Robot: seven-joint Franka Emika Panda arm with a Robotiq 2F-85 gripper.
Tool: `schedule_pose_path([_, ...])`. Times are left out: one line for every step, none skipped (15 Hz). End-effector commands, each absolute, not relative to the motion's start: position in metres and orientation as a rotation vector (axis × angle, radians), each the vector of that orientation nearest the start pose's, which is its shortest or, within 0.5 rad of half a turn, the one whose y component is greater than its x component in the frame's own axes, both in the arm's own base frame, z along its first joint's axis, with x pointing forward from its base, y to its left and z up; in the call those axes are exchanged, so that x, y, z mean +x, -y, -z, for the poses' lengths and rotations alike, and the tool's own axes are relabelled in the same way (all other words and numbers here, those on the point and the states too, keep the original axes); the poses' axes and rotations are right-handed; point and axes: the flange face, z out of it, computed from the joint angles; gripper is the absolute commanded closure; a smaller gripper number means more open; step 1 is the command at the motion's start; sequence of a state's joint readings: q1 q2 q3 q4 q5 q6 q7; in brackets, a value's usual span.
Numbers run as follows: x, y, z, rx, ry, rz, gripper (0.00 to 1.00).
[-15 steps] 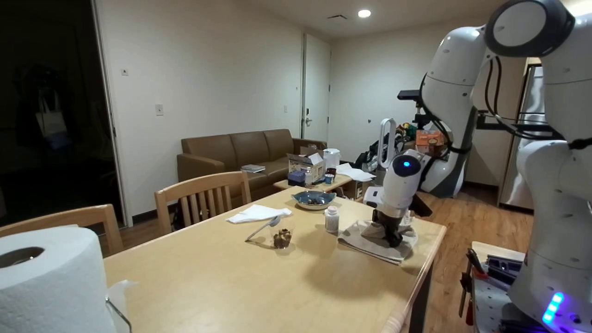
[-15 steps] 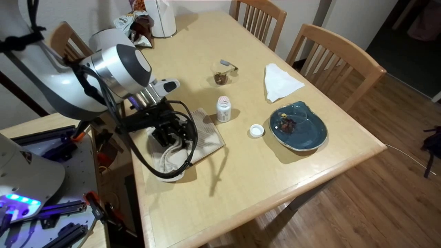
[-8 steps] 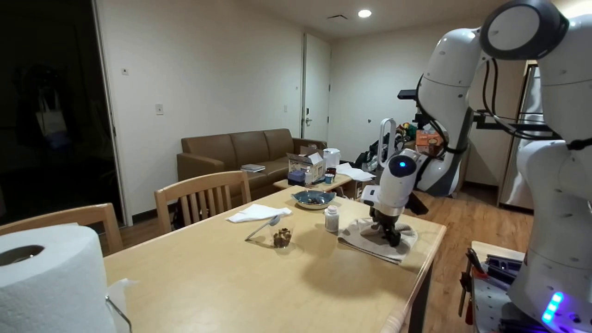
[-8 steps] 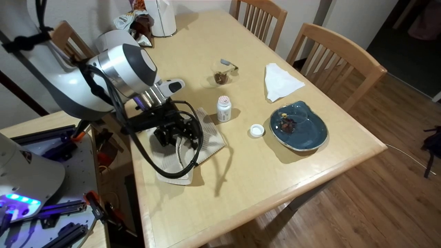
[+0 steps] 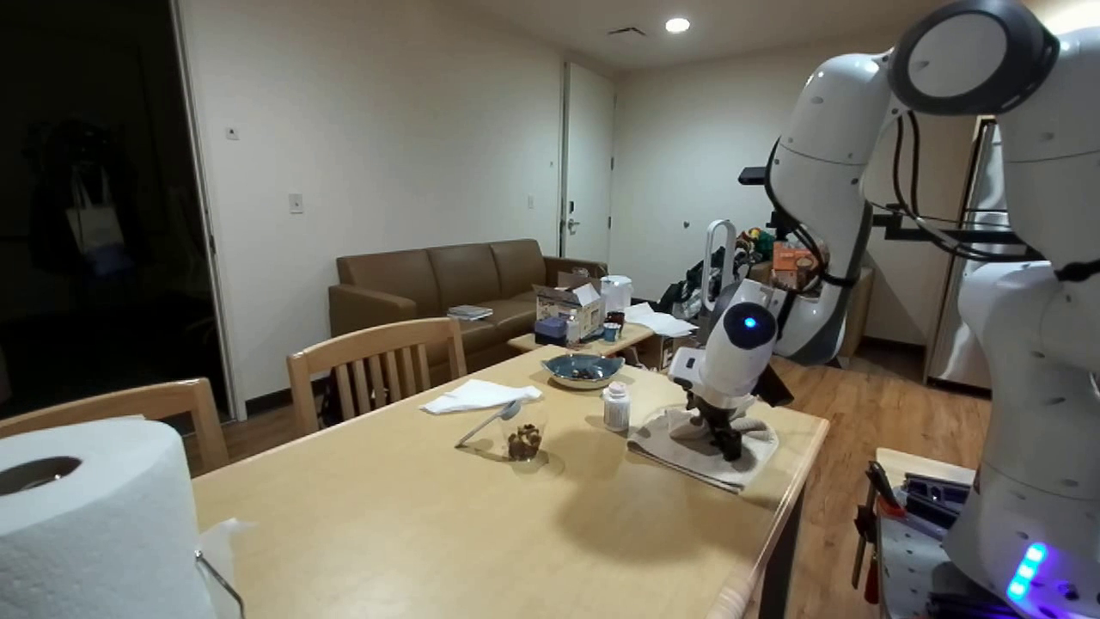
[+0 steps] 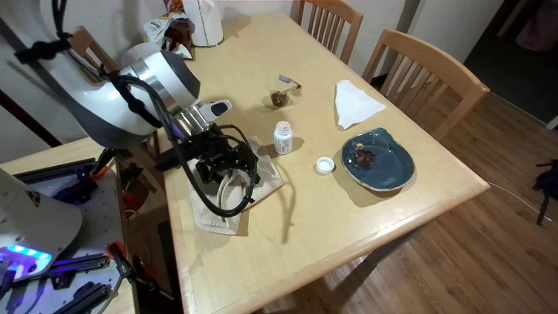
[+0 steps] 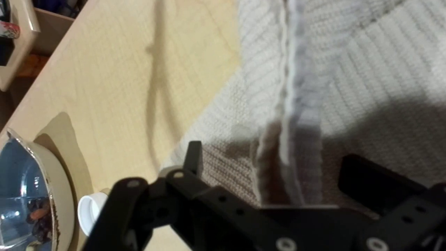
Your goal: Fold the towel in half once
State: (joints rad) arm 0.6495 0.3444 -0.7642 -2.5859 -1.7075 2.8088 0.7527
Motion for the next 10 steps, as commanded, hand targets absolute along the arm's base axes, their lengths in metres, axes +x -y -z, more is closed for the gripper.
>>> schedule_pose_path([0.371,0.017,-0.137,2.212,-1.029,-0.063,0.00])
schedule_pose_path([0.368,0.014,-0.141,2.220,-1.047,-0.079,0.00])
schedule_pose_path([0.366,0.014,-0.143,2.223,-1.062,-0.084,0.00])
schedule_pose_path([0.362,0.016,-0.147,2.251,-1.105,-0.057,0.00])
schedule_pose_path([0.359,0.018,-0.149,2.278,-1.155,-0.030,0.00])
schedule_pose_path([0.356,0.022,-0.153,2.296,-1.218,-0.018,0.00])
schedule_pose_path([0.353,0.025,-0.155,2.295,-1.280,-0.009,0.00])
schedule_pose_path([0.349,0.031,-0.159,2.288,-1.353,-0.009,0.00])
schedule_pose_path([0.345,0.037,-0.158,2.299,-1.408,0.006,0.00])
schedule_pose_path([0.357,0.027,-0.152,2.275,-1.311,-0.009,0.00])
